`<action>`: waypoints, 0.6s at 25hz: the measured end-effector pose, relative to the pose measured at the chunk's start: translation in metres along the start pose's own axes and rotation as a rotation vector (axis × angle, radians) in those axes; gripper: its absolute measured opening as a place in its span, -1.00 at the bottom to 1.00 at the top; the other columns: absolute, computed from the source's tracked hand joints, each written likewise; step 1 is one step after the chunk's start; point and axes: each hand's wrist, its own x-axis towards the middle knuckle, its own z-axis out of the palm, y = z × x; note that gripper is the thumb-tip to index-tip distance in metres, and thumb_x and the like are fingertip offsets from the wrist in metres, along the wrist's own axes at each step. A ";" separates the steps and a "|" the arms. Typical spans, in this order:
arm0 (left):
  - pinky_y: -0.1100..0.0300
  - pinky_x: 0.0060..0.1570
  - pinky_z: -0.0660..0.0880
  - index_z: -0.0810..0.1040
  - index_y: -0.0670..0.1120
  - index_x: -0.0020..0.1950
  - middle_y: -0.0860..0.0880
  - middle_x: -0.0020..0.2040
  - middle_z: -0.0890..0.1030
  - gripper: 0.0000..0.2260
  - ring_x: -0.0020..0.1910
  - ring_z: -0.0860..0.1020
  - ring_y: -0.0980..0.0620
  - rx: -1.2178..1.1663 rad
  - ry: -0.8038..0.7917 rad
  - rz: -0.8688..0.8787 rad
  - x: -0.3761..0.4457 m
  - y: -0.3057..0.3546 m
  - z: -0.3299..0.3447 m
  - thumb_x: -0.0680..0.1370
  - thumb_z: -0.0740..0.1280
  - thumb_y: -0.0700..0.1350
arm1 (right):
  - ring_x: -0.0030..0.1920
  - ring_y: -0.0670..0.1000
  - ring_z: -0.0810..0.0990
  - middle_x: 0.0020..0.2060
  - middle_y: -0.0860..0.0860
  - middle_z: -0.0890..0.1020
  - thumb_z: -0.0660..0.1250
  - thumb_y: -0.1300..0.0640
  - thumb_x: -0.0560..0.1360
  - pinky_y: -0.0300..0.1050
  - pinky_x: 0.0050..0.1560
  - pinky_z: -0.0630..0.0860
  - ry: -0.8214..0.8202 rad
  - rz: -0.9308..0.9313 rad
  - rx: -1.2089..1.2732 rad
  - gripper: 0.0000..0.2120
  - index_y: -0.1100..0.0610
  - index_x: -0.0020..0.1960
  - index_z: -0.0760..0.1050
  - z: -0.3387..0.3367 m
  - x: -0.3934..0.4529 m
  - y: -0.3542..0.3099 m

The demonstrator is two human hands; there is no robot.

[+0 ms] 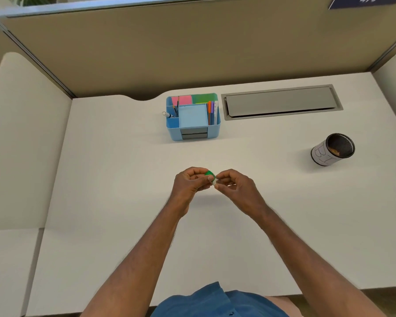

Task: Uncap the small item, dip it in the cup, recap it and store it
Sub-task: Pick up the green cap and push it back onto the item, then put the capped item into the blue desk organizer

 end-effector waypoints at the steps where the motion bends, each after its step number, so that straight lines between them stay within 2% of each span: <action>1: 0.05 0.09 0.65 0.65 -0.25 0.13 -0.23 0.01 0.74 -0.75 -0.02 0.71 -0.10 0.000 0.017 0.003 0.004 0.003 -0.003 0.48 0.52 -0.23 | -0.02 -0.13 0.67 -0.06 -0.09 0.71 0.50 0.14 0.51 -0.33 -0.02 0.56 0.007 -0.025 -0.033 -0.84 0.02 0.07 0.62 0.004 0.007 -0.004; 5: 0.07 0.08 0.64 0.68 -0.22 0.10 -0.21 0.00 0.75 -0.78 -0.05 0.71 -0.08 -0.016 0.069 0.010 0.021 0.013 -0.013 0.49 0.52 -0.19 | -0.04 -0.10 0.65 -0.02 -0.12 0.68 0.50 0.15 0.50 -0.19 -0.01 0.59 0.009 -0.051 -0.116 -0.75 -0.03 0.14 0.57 0.019 0.031 -0.015; 7: 0.12 0.06 0.65 0.70 -0.18 0.10 -0.18 -0.01 0.75 -0.79 -0.03 0.72 -0.11 0.020 0.088 0.010 0.030 0.018 -0.020 0.49 0.52 -0.19 | -0.05 -0.07 0.68 0.04 -0.12 0.68 0.48 0.11 0.52 -0.11 0.01 0.64 -0.038 -0.044 -0.162 -0.63 -0.11 0.27 0.49 0.026 0.042 -0.021; 10: 0.14 0.03 0.65 0.70 -0.16 0.10 -0.14 -0.03 0.76 -0.80 -0.01 0.73 -0.09 0.078 0.093 0.031 0.045 0.027 -0.031 0.49 0.52 -0.21 | -0.05 -0.08 0.68 0.16 -0.12 0.62 0.41 0.10 0.58 -0.13 0.01 0.65 -0.083 -0.111 -0.318 -0.47 -0.21 0.44 0.31 0.040 0.059 -0.029; 13: 0.16 -0.02 0.66 0.67 -0.11 0.13 -0.07 -0.03 0.76 -0.77 -0.04 0.73 -0.04 0.109 0.141 0.040 0.063 0.040 -0.042 0.50 0.52 -0.14 | -0.03 -0.07 0.68 0.29 -0.09 0.56 0.38 0.15 0.59 -0.11 0.04 0.66 -0.055 -0.176 -0.357 -0.51 -0.16 0.44 0.36 0.053 0.081 -0.036; 15: 0.18 -0.05 0.65 0.65 -0.09 0.14 -0.05 -0.02 0.74 -0.78 -0.06 0.72 -0.04 0.092 0.240 0.032 0.078 0.049 -0.051 0.53 0.49 -0.07 | -0.03 -0.07 0.70 0.29 -0.06 0.57 0.40 0.18 0.57 -0.14 0.02 0.68 -0.016 -0.149 -0.315 -0.54 -0.13 0.39 0.39 0.056 0.101 -0.045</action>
